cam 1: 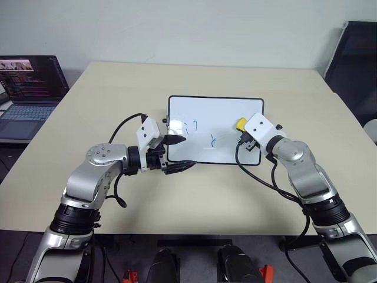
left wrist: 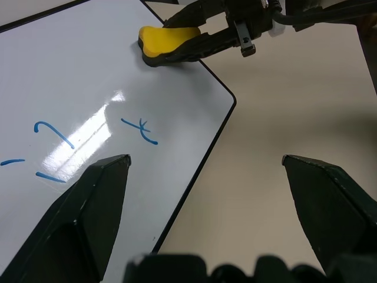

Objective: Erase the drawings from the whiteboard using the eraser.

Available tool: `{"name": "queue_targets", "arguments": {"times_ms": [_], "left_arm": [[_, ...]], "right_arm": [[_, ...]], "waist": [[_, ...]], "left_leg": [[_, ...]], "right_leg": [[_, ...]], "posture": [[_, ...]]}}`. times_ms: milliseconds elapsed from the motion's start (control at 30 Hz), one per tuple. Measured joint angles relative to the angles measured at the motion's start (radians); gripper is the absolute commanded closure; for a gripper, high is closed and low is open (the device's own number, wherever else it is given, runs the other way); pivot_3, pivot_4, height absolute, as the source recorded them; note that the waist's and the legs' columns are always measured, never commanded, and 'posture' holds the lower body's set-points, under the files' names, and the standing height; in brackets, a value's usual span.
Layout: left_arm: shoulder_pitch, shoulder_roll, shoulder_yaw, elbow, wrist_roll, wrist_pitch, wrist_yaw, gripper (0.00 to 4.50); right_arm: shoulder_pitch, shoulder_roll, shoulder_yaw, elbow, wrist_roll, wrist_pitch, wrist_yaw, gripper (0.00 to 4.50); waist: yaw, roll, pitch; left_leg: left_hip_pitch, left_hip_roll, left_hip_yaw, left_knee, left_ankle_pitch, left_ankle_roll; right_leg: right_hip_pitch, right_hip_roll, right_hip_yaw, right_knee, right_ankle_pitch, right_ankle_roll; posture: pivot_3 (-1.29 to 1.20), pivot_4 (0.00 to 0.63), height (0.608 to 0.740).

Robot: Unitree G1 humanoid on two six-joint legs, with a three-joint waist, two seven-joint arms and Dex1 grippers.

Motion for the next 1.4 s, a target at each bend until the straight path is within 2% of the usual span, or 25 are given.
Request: {"name": "queue_targets", "arguments": {"times_ms": [333, 500, 633, 833, 933, 1200, 1300, 1400], "left_arm": [[0.006, 0.002, 0.004, -0.01, 0.0, 0.006, 0.005, 0.0], [0.033, 0.017, 0.038, -0.012, -0.001, 0.022, 0.022, 0.0], [0.08, 0.03, 0.087, -0.014, -0.006, 0.022, 0.03, 0.0], [0.158, 0.024, 0.201, -0.013, -0.045, 0.024, 0.09, 0.0], [0.213, 0.0, 0.24, -0.015, -0.068, 0.023, 0.122, 0.0], [0.305, 0.022, 0.263, -0.04, -0.073, 0.016, 0.106, 0.0], [0.308, 0.028, 0.262, -0.045, -0.07, 0.012, 0.106, 0.0], [0.305, 0.028, 0.251, -0.047, -0.067, 0.009, 0.106, 0.0]], "right_arm": [[0.09, -0.023, -0.037, -0.091, 0.025, 0.058, 0.06, 3.39], [0.103, 0.055, -0.088, -0.11, 0.086, 0.073, 0.055, 3.39], [0.15, 0.114, -0.149, -0.199, 0.185, 0.077, 0.061, 3.39], [0.305, 0.12, -0.242, -0.341, 0.297, 0.068, 0.075, 3.39], [0.438, 0.145, -0.269, -0.432, 0.376, 0.066, 0.085, 3.39], [0.522, 0.136, -0.26, -0.504, 0.473, 0.061, 0.101, 3.39], [0.502, 0.113, -0.205, -0.486, 0.447, 0.051, 0.093, 3.39], [0.413, 0.081, -0.116, -0.422, 0.342, 0.016, 0.051, 3.39]], "waist": [[0.0, 0.0, 0.0], [-0.003, 0.0, 0.0], [-0.001, 0.0, 0.001], [0.006, 0.0, 0.001], [0.008, 0.0, 0.001], [0.001, 0.0, 0.001], [0.001, 0.0, 0.001], [-0.001, 0.0, 0.001]], "left_leg": [[0.0, 0.0, 0.0, 0.0, 0.0, 0.0], [0.0, 0.0, 0.0, -0.003, 0.0, 0.0], [-0.001, 0.0, 0.0, -0.01, 0.0, 0.0], [-0.001, 0.0, -0.001, -0.013, -0.001, -0.002], [-0.001, 0.001, -0.001, -0.013, -0.002, -0.002], [0.0, 0.0, -0.001, -0.011, -0.001, -0.002], [0.0, 0.0, -0.001, -0.011, -0.001, -0.002], [0.0, 0.001, 0.0, -0.011, -0.001, -0.002]], "right_leg": [[0.0, 0.0, 0.0, 0.0, 0.0, 0.0], [-0.001, 0.0, 0.0, 0.0, 0.0, 0.0], [-0.005, 0.0, -0.001, -0.001, -0.001, 0.0], [-0.005, 0.0, -0.002, 0.0, -0.004, 0.002], [-0.005, 0.0, -0.003, 0.0, -0.005, 0.002], [-0.004, -0.001, -0.002, 0.0, -0.006, -0.004], [-0.004, -0.001, -0.002, 0.0, -0.006, -0.004], [-0.005, -0.001, -0.001, 0.0, -0.006, -0.004]], "posture": [[0.0, 0.15, 0.74], [0.0, 0.15, 0.74], [0.0, 0.15, 0.74], [0.0, 0.15, 0.74], [0.0, 0.15, 0.74], [0.0, 0.15, 0.74], [0.0, 0.15, 0.74], [0.0, 0.15, 0.74]]}}
